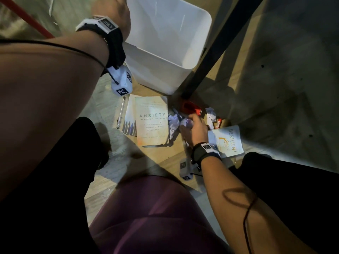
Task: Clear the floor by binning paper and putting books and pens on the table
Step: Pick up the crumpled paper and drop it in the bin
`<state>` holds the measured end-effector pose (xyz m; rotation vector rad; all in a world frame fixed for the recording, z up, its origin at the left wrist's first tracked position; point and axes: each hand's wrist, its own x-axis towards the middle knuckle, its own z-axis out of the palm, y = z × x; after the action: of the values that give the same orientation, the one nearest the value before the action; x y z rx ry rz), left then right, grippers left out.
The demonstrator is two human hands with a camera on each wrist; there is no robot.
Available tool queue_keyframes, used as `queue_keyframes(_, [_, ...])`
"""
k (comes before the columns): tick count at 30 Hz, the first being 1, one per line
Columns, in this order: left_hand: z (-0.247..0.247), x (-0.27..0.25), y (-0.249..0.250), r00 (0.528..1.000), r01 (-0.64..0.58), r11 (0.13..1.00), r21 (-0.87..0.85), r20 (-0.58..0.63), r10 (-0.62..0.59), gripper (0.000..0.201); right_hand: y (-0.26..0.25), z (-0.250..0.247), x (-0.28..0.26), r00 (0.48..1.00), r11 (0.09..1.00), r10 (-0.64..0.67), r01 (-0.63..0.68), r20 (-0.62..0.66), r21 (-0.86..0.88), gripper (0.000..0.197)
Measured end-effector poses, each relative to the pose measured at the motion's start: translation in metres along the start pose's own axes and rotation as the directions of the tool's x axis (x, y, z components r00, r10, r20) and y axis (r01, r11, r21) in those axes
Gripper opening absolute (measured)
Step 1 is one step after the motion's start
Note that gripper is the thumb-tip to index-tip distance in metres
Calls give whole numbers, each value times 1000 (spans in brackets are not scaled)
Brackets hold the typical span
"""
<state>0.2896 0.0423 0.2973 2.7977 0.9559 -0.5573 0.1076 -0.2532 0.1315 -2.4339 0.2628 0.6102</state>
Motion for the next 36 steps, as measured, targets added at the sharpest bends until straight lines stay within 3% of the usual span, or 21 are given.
queue_keyframes(2, [1, 14, 0, 994, -59, 991, -118, -103, 46, 47, -23, -23, -11, 962, 983, -99, 134, -254, 123, 26])
queue_keyframes(3, [-2, 18, 0, 980, -132, 973, -191, -174, 99, 52, -39, -36, -15, 914, 964, -129, 207, -386, 168, 26])
queue_keyframes(5, [-3, 23, -1, 941, -256, 950, -179, -272, 202, 54, -82, -69, -19, 798, 894, -182, 378, -574, 243, 31])
queue_keyframes(7, [-3, 23, -4, 915, -336, 941, -47, -252, 315, 51, -136, -107, -23, 692, 780, -284, 569, -663, 259, 34])
queue_keyframes(10, [-9, 16, -5, 913, -382, 923, -47, -173, 369, 54, -211, -157, -30, 539, 578, -435, 781, -721, 235, 33])
queue_keyframes(11, [-14, 14, -4, 910, -389, 920, -48, -172, 376, 54, -229, -165, -29, 505, 549, -480, 811, -717, 204, 33])
queue_keyframes(12, [-17, 12, -4, 914, -383, 922, -59, -170, 369, 53, -241, -169, -24, 504, 556, -517, 812, -692, 176, 34])
queue_keyframes(13, [-18, 12, -4, 920, -373, 924, -86, -165, 356, 52, -249, -171, -16, 532, 593, -551, 792, -643, 146, 39])
queue_keyframes(16, [-18, 13, -4, 923, -376, 917, -132, -148, 357, 54, -247, -160, 4, 713, 783, -545, 621, -441, 38, 64])
queue_keyframes(17, [-18, 14, -5, 919, -387, 912, -134, -143, 368, 57, -238, -157, 6, 737, 794, -523, 604, -428, 70, 63])
queue_keyframes(19, [-17, 15, -5, 917, -391, 913, -119, -132, 376, 57, -215, -151, 1, 672, 727, -474, 663, -570, 177, 37])
queue_keyframes(21, [-21, 11, -5, 924, -373, 918, -131, -135, 357, 53, -184, -140, -5, 650, 725, -314, 635, -692, 267, 23])
queue_keyframes(22, [-20, 10, -5, 926, -369, 922, -119, -133, 353, 52, -170, -131, -10, 677, 754, -202, 569, -708, 329, 23])
queue_keyframes(24, [-17, 11, -5, 917, -392, 911, -124, -126, 378, 54, -137, -104, -13, 830, 762, 108, 284, -547, 581, 11])
queue_keyframes(25, [-17, 11, -5, 915, -398, 910, -118, -127, 384, 52, -118, -87, -12, 875, 746, 226, 127, -428, 653, 10])
queue_keyframes(26, [-16, 10, -5, 922, -381, 915, -131, -129, 365, 49, -102, -70, -12, 888, 759, 266, 48, -376, 649, 11])
queue_keyframes(28, [-14, 12, -4, 942, -325, 931, -168, -149, 302, 53, -64, -35, -10, 940, 893, 169, -19, -296, 450, 11])
queue_keyframes(30, [-13, 7, -1, 962, -251, 954, -163, -149, 228, 54, -36, -4, -11, 993, 955, 111, -97, -34, 279, 20])
queue_keyframes(33, [-14, -10, 2, 1000, -5, 996, -87, -15, 3, 43, -16, 28, -10, 981, 995, 36, -54, 192, 87, 30])
queue_keyframes(36, [-15, -16, 6, 998, 54, 998, -24, 43, -52, 43, -15, 38, -8, 943, 992, 60, -20, 328, -122, 40])
